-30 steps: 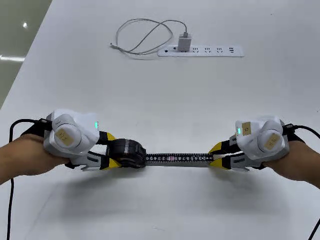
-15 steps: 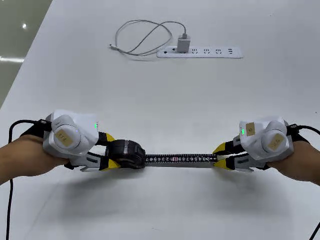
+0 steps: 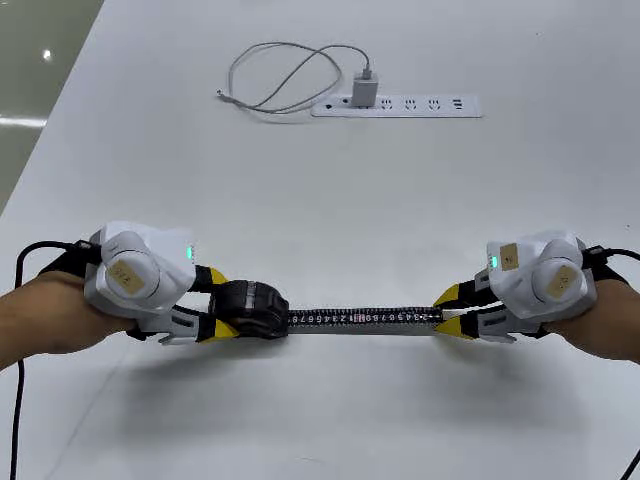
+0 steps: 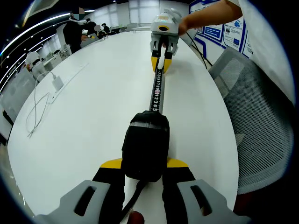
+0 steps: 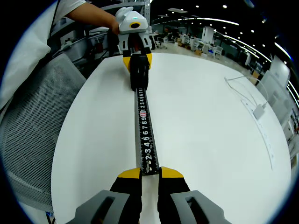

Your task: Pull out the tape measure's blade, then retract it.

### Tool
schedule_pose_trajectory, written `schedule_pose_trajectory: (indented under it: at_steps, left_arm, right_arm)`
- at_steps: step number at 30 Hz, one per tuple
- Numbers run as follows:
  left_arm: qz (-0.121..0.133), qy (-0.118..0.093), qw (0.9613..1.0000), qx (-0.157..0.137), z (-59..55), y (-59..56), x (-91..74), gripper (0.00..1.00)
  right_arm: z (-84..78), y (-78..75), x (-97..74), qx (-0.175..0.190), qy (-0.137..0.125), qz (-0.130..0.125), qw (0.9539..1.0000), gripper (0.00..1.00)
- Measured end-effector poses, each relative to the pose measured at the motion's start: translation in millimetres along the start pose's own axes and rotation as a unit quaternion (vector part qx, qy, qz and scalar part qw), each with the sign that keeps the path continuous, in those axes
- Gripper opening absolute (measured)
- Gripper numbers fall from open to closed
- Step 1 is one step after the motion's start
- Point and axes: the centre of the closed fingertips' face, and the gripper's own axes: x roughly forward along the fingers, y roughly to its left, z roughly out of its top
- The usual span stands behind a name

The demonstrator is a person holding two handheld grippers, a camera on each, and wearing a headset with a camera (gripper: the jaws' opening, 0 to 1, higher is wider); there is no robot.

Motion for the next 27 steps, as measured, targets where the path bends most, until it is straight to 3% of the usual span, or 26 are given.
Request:
schedule_pose_trajectory:
  at_steps: [27]
  left_arm:
    - [-0.002, -0.001, 1.0000, 0.000, -0.5, 0.2, -0.3, 0.25]
  right_arm:
    - [-22.6, -2.8, -16.3, 0.002, 0.020, -0.005, 0.9998, 0.08]
